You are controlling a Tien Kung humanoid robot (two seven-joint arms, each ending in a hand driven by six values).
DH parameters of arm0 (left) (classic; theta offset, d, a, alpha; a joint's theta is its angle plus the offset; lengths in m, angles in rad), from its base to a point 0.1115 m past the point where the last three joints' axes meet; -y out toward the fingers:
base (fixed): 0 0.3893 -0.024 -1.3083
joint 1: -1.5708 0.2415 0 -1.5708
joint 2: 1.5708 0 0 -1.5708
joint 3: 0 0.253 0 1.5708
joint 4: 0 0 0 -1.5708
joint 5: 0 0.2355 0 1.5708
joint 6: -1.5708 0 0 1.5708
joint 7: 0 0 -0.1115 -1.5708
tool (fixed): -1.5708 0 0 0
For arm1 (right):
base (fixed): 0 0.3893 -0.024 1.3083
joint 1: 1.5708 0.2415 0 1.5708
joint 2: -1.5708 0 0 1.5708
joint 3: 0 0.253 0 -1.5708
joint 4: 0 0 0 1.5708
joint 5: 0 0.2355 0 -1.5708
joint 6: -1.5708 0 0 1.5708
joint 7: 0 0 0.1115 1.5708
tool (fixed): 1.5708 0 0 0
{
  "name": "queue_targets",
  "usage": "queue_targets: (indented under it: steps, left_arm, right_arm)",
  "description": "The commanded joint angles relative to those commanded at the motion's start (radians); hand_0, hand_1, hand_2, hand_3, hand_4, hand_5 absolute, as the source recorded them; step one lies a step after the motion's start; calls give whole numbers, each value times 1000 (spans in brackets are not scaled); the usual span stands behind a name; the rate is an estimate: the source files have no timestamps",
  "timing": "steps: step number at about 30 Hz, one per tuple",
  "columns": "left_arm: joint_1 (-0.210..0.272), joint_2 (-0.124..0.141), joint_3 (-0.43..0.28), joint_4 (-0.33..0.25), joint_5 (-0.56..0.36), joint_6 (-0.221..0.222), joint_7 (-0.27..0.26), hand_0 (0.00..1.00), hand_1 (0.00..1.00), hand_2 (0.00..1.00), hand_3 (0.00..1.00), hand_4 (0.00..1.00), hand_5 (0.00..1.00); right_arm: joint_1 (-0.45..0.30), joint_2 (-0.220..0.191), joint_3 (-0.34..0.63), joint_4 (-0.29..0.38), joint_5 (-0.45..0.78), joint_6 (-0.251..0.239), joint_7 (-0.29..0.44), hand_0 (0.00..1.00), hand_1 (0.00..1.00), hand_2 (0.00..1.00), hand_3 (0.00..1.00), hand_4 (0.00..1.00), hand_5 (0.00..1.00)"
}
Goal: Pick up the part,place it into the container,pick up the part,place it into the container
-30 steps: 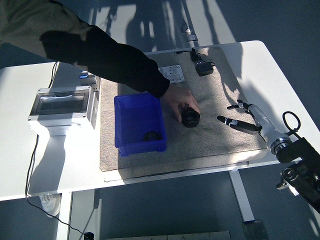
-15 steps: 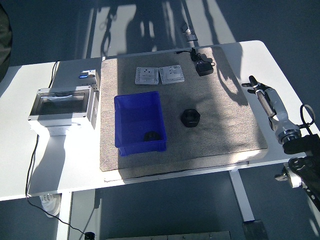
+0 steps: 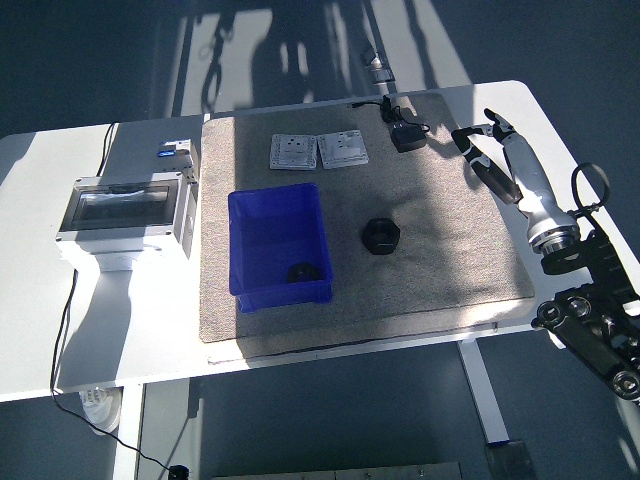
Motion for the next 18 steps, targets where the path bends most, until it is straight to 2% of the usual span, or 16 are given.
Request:
queue_targets:
  steps: [4,5,10,11,18]
  left_arm:
    - [-3,2,-4,0,5,-1,1,605,290,487,608,625,848]
    - [-4,3,-5,0,6,-1,1,605,291,487,608,626,853]
    - [-9,7,-10,0,10,0,2,605,291,487,608,626,853]
    - [-10,7,-11,0,10,1,2,605,290,486,606,626,856]
    - [-16,13,-14,0,11,3,2,605,288,482,606,626,857]
  right_arm:
    - [79,18,-78,-35,-127,82,-80,424,347,850,998,998,248]
    - [97,25,-96,-50,-155,102,-98,740,429,564,998,998,255]
    - [194,53,-200,-136,-281,197,-160,740,429,564,998,998,255]
    - [209,57,-218,-151,-300,209,-166,998,998,998,998,998,333]
    - [283,90,-314,-256,-336,269,-200,998,998,998,998,998,353]
